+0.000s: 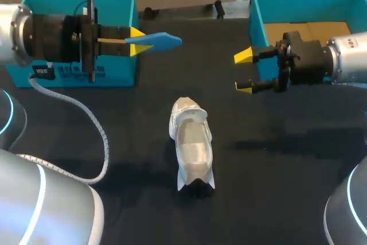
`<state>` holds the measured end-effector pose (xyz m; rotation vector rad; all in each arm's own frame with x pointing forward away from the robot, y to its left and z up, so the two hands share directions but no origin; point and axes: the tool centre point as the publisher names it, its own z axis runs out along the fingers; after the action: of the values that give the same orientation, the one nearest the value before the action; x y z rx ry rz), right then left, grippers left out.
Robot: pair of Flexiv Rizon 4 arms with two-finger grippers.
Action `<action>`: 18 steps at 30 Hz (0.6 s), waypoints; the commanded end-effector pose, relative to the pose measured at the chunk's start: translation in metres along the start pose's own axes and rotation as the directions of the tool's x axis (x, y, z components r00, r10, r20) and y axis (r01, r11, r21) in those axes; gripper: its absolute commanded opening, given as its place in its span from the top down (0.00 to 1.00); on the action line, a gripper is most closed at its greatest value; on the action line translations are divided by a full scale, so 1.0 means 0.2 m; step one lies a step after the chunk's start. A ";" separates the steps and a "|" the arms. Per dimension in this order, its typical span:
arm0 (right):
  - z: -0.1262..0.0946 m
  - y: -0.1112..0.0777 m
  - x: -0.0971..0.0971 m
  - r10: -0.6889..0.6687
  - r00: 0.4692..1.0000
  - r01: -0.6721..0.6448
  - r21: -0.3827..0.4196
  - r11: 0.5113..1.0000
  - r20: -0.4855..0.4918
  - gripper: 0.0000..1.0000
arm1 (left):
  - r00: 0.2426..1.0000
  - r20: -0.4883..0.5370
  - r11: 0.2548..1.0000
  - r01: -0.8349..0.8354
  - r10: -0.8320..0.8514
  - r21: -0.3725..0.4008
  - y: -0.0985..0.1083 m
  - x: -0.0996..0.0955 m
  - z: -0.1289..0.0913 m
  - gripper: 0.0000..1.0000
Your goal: Take the shoe out of the shoebox, open the shoe tongue, remove and reinsert the insole, then place the shoe into the shoebox
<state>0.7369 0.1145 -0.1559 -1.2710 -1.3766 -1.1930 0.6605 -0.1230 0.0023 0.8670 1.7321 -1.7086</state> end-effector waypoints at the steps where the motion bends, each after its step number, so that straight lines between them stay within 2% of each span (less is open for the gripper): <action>1: 0.01 0.00 0.00 0.001 1.000 -0.001 -0.002 1.000 0.003 0.00 | 0.999 -0.009 0.999 -0.039 0.039 0.022 0.00 0.00 0.00 1.00; 3: 0.01 0.00 0.00 0.001 1.000 -0.001 -0.002 1.000 0.003 0.00 | 0.981 -0.072 0.982 -0.185 0.182 -0.027 0.06 0.00 0.02 1.00; 4: 0.01 0.00 0.00 0.001 1.000 -0.001 -0.002 1.000 0.003 0.00 | 0.967 -0.089 0.971 -0.240 0.239 0.000 0.08 0.01 0.02 1.00; 5: 0.01 0.00 0.00 0.001 1.000 -0.001 -0.002 1.000 0.003 0.00 | 0.955 -0.113 0.961 -0.277 0.273 -0.021 0.11 0.01 0.03 1.00; 9: 0.01 0.00 0.00 0.001 1.000 -0.001 -0.002 1.000 0.003 0.00 | 0.831 -0.265 0.866 -0.499 0.490 0.035 0.22 0.05 0.04 1.00; 18: 0.01 0.00 0.00 0.001 1.000 -0.001 -0.002 1.000 0.003 0.00 | 0.831 -0.265 0.866 -0.499 0.490 0.035 0.22 0.05 0.04 1.00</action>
<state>0.7370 0.1147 -0.1555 -1.2729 -1.3772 -1.1914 0.6780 -0.1299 -0.0419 1.3430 1.4961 -1.2949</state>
